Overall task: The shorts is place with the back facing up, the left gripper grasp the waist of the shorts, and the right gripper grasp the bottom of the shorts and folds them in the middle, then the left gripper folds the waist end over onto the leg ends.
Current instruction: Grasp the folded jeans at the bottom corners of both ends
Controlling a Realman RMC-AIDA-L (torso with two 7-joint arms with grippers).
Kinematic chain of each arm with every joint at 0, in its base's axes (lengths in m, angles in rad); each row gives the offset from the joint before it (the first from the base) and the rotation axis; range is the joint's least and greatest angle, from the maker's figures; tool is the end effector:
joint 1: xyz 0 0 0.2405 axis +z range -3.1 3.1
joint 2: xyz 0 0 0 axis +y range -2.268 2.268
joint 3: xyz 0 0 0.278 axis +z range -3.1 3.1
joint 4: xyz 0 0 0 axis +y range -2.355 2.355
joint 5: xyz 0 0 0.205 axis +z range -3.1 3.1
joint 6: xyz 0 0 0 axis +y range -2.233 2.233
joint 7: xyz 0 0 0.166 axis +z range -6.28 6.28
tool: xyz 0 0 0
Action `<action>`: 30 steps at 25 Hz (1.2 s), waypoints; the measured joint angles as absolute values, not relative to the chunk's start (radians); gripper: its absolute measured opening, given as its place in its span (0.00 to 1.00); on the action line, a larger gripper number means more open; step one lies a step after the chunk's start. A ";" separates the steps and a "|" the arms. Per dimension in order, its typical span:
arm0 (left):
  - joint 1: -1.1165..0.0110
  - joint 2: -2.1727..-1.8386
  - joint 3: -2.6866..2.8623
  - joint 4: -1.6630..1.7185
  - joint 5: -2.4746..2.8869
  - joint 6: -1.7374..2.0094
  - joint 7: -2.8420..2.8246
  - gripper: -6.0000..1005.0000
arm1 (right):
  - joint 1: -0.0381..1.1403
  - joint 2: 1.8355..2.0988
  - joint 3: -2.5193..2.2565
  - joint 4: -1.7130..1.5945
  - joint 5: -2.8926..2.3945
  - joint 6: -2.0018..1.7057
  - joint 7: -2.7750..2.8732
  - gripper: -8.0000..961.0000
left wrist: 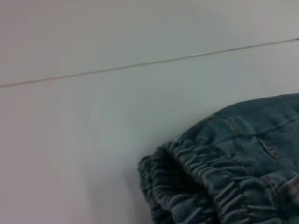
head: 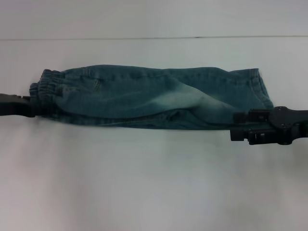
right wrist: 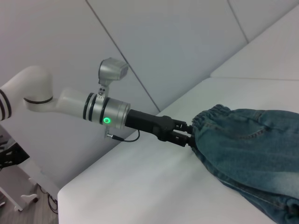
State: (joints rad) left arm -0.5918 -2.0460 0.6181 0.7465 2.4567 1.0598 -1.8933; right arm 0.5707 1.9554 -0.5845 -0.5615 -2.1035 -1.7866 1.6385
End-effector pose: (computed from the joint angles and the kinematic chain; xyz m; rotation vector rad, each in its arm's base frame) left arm -0.3530 0.4055 0.0163 -2.2078 -1.0899 -0.0684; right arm 0.2750 0.3284 0.0104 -2.8266 1.0151 0.7755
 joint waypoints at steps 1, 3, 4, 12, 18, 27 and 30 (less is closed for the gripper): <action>-0.592 -2.049 0.618 0.750 2.455 1.061 -1.886 0.94 | 0.571 1.956 -0.585 -0.560 -2.104 -1.784 1.638 0.90; -0.586 -2.060 0.615 0.770 2.447 1.062 -1.872 0.90 | 0.571 1.957 -0.584 -0.559 -2.105 -1.781 1.638 0.90; -0.581 -2.066 0.613 0.784 2.440 1.063 -1.866 0.88 | 0.571 1.957 -0.584 -0.558 -2.105 -1.781 1.638 0.90; -0.550 -2.086 0.619 0.833 2.391 1.096 -1.819 0.66 | 0.566 1.964 -0.584 -0.558 -2.105 -1.778 1.638 0.90; -0.550 -2.090 0.625 0.835 2.389 1.118 -1.802 0.36 | 0.567 1.967 -0.584 -0.558 -2.105 -1.773 1.638 0.90; -0.549 -2.088 0.619 0.878 2.388 1.192 -1.796 0.12 | 0.565 1.976 -0.580 -0.563 -2.104 -1.738 1.630 0.90; -0.549 -2.088 0.617 0.921 2.382 1.247 -1.802 0.11 | 0.563 1.993 -0.580 -0.566 -2.102 -1.674 1.623 0.81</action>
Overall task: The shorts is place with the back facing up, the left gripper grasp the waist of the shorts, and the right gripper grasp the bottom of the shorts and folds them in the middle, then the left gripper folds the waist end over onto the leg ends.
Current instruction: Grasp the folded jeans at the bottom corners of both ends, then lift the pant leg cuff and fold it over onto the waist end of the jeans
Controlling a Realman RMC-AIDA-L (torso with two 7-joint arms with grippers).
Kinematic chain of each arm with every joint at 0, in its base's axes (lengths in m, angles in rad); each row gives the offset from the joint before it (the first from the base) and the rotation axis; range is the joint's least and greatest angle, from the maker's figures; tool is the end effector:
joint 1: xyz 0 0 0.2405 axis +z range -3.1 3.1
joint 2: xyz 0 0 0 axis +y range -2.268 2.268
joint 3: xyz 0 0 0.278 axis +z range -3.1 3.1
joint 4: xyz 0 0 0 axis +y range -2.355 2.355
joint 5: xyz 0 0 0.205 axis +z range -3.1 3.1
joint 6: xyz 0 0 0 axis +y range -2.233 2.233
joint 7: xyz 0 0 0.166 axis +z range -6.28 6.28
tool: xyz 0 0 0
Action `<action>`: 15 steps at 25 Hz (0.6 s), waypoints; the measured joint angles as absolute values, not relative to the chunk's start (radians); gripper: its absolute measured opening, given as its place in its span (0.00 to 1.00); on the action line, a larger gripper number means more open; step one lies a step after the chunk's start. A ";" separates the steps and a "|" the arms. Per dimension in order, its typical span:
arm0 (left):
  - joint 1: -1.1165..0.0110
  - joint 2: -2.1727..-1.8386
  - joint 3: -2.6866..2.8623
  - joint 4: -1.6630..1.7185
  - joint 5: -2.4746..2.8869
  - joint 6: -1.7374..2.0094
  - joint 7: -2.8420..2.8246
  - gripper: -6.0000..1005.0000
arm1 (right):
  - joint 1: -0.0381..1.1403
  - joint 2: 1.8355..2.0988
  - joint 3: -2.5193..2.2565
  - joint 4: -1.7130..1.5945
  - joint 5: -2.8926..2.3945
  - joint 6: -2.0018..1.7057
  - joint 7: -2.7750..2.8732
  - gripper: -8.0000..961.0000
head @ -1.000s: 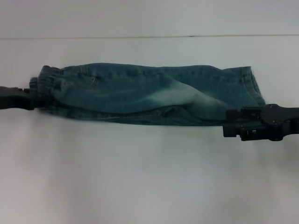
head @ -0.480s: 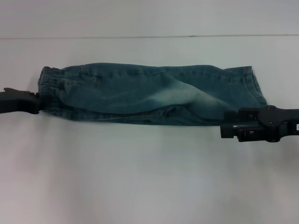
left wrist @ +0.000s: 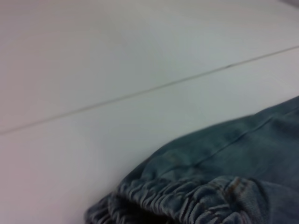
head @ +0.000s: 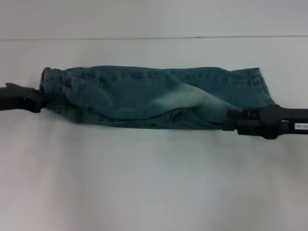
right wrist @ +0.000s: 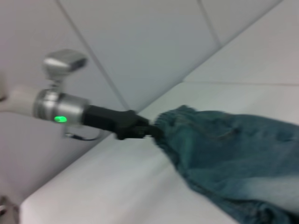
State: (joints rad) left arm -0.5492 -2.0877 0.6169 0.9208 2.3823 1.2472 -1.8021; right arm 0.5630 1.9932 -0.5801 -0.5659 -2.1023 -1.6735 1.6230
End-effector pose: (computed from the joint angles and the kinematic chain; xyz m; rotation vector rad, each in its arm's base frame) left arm -0.3223 0.3932 0.0232 -2.3415 -0.9365 -0.1634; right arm 0.2808 0.3375 -0.0051 -2.7351 1.0256 0.7437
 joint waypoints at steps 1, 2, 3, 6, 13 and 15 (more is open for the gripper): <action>-0.552 -2.088 0.617 0.938 2.375 1.269 -1.804 0.11 | 0.563 2.002 -0.578 -0.565 -2.099 -1.649 1.615 0.78; -0.555 -2.088 0.617 0.950 2.370 1.284 -1.807 0.11 | 0.563 2.014 -0.572 -0.565 -2.091 -1.616 1.601 0.75; -0.560 -2.086 0.618 0.963 2.367 1.301 -1.814 0.11 | 0.563 2.027 -0.567 -0.566 -2.081 -1.578 1.583 0.72; -0.587 -2.077 0.620 0.998 2.362 1.355 -1.838 0.10 | 0.567 2.073 -0.561 -0.568 -2.048 -1.455 1.523 0.57; -0.638 -2.073 0.618 1.090 2.318 1.474 -1.856 0.10 | 0.613 2.097 -0.566 -0.290 -1.685 -1.125 1.142 0.22; -0.658 -2.068 0.621 1.105 2.297 1.503 -1.856 0.10 | 0.660 2.101 -0.564 -0.133 -1.521 -1.058 0.872 0.14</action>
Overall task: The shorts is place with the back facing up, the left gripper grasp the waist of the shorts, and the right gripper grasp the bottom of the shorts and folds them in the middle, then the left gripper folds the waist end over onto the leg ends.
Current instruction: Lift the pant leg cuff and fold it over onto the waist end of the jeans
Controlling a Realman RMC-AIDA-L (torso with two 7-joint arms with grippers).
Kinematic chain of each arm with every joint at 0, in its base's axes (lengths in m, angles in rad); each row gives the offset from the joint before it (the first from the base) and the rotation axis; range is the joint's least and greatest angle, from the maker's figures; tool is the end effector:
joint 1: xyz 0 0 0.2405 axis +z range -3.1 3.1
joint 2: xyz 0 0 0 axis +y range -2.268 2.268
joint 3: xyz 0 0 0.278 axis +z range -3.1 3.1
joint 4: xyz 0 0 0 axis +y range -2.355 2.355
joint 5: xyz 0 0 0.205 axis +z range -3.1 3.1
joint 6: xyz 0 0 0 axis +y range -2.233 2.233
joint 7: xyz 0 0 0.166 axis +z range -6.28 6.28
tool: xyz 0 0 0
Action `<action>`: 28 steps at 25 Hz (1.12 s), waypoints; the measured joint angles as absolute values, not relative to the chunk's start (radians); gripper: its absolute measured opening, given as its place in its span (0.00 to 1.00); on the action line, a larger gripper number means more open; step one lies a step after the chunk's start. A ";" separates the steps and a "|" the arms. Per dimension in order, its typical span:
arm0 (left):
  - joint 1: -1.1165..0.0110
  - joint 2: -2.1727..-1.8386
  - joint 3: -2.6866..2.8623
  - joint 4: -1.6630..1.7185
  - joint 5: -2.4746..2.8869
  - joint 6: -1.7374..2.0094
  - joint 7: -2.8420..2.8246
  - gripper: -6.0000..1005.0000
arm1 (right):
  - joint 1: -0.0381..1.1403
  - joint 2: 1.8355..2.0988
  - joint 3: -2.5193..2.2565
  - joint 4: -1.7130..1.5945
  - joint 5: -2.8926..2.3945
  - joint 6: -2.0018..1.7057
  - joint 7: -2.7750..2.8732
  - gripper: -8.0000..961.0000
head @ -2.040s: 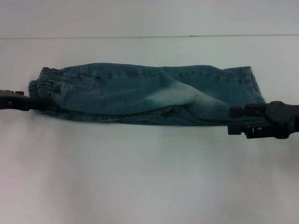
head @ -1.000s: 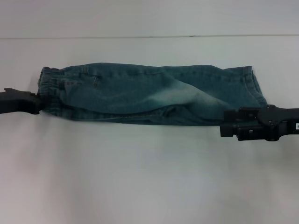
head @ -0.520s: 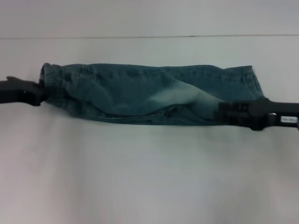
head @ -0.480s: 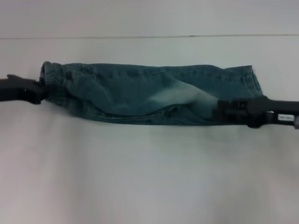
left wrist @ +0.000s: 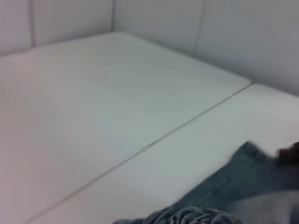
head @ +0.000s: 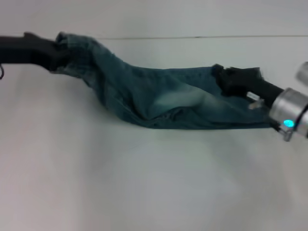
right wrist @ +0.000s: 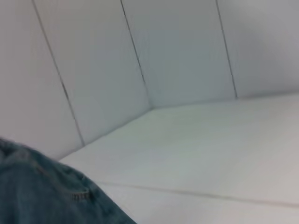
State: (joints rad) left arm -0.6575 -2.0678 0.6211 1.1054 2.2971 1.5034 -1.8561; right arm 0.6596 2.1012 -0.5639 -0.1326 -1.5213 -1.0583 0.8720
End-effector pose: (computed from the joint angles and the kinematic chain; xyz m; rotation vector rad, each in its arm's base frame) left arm -0.2336 0.4133 0.0543 -2.5230 -0.6981 -0.3203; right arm 0.2771 0.3998 -0.0771 -2.1643 0.7501 0.7924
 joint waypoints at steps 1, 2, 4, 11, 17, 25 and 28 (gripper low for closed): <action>-0.669 -2.064 0.621 1.108 2.290 1.515 -1.856 0.10 | 0.660 2.101 -0.564 -0.133 -1.521 -1.058 0.872 0.11; -0.679 -2.060 0.620 1.109 2.283 1.523 -1.856 0.10 | 0.677 2.103 -0.561 -0.084 -1.484 -1.042 0.787 0.07; -0.700 -2.053 0.616 1.110 2.264 1.537 -1.856 0.10 | 0.709 2.107 -0.554 -0.014 -1.421 -1.010 0.656 0.03; -0.728 -2.035 0.616 1.147 2.207 1.551 -1.856 0.10 | 0.835 2.111 -0.481 0.134 -1.339 -0.880 0.344 0.03; -0.735 -2.030 0.621 1.149 2.195 1.548 -1.861 0.10 | 0.944 2.120 -0.478 0.204 -1.403 -0.786 0.330 0.02; -0.734 -2.038 0.625 1.142 2.193 1.548 -1.857 0.10 | 1.043 2.121 -0.355 0.326 -1.599 -0.708 0.336 0.02; -0.732 -2.038 0.626 1.140 2.193 1.547 -1.856 0.10 | 1.045 2.121 -0.224 0.368 -1.760 -0.681 0.336 0.02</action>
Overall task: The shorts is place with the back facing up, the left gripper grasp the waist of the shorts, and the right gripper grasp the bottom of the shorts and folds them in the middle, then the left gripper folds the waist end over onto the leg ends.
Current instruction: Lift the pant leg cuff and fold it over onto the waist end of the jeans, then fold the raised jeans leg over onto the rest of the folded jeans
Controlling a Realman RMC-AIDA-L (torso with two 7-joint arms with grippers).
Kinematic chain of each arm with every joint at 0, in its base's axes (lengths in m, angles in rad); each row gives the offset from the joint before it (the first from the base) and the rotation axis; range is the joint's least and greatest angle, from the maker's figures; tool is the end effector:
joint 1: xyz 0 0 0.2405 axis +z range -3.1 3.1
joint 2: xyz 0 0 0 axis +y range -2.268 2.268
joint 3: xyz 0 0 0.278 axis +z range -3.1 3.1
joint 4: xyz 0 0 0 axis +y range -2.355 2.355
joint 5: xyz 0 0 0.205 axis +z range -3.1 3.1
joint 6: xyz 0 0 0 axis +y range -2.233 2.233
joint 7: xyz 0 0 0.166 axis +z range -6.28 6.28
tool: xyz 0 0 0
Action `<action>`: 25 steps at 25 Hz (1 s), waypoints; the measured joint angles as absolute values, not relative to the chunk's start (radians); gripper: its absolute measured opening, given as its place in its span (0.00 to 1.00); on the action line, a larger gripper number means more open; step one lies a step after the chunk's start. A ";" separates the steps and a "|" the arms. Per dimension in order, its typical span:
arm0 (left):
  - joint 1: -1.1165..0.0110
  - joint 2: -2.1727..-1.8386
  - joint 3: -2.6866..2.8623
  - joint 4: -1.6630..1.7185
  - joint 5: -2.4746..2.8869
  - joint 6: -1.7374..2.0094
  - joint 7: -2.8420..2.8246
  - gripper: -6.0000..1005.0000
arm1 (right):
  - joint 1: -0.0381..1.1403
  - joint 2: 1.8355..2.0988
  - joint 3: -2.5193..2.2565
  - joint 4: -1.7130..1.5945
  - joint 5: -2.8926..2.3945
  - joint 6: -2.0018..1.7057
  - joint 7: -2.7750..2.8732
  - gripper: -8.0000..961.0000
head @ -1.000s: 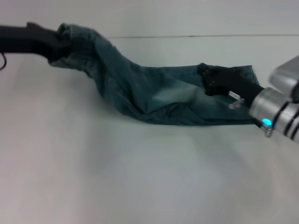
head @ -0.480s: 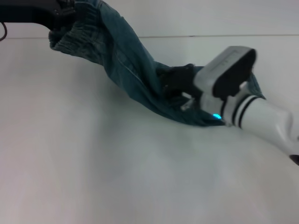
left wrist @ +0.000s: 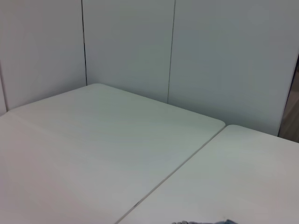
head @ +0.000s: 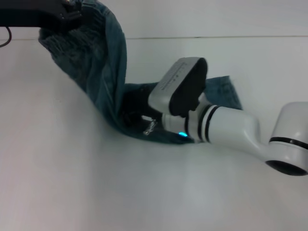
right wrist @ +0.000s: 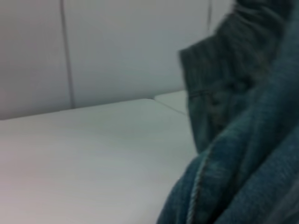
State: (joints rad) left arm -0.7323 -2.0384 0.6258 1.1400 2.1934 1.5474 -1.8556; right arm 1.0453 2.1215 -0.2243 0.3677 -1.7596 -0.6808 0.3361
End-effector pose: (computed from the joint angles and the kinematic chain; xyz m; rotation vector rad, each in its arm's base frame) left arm -0.1834 0.4295 0.0738 -2.5611 -0.5204 -0.4480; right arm 0.1477 0.3929 -0.1988 -2.5502 0.3705 0.5207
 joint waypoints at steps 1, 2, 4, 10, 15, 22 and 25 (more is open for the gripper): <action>-0.732 -2.039 0.626 1.140 2.193 1.547 -1.855 0.10 | 1.044 2.122 -0.182 0.381 -1.808 -0.670 0.336 0.02; -0.731 -2.039 0.626 1.140 2.193 1.547 -1.855 0.10 | 1.042 2.121 -0.140 0.394 -1.856 -0.658 0.336 0.02; -0.729 -2.039 0.626 1.140 2.193 1.547 -1.853 0.10 | 1.040 2.121 -0.074 0.417 -1.931 -0.635 0.336 0.02; -0.722 -2.042 0.626 1.123 2.193 1.546 -1.841 0.10 | 1.027 2.119 0.027 0.440 -2.036 -0.583 0.337 0.02; -0.715 -2.044 0.626 1.106 2.193 1.546 -1.827 0.10 | 0.961 2.105 0.042 0.426 -2.047 -0.596 0.338 0.02; -0.706 -2.065 0.631 1.078 2.181 1.558 -1.794 0.10 | 0.785 2.094 0.096 0.279 -2.080 -0.788 0.420 0.03; -0.705 -2.079 0.655 1.071 2.171 1.558 -1.789 0.10 | 0.735 2.092 0.119 0.162 -2.073 -0.928 0.516 0.03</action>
State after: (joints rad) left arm -0.7055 -2.0787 0.6547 1.0706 2.1712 1.5581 -1.7889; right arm 0.7353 2.0918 0.1192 0.1625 -2.0733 -0.9280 0.5162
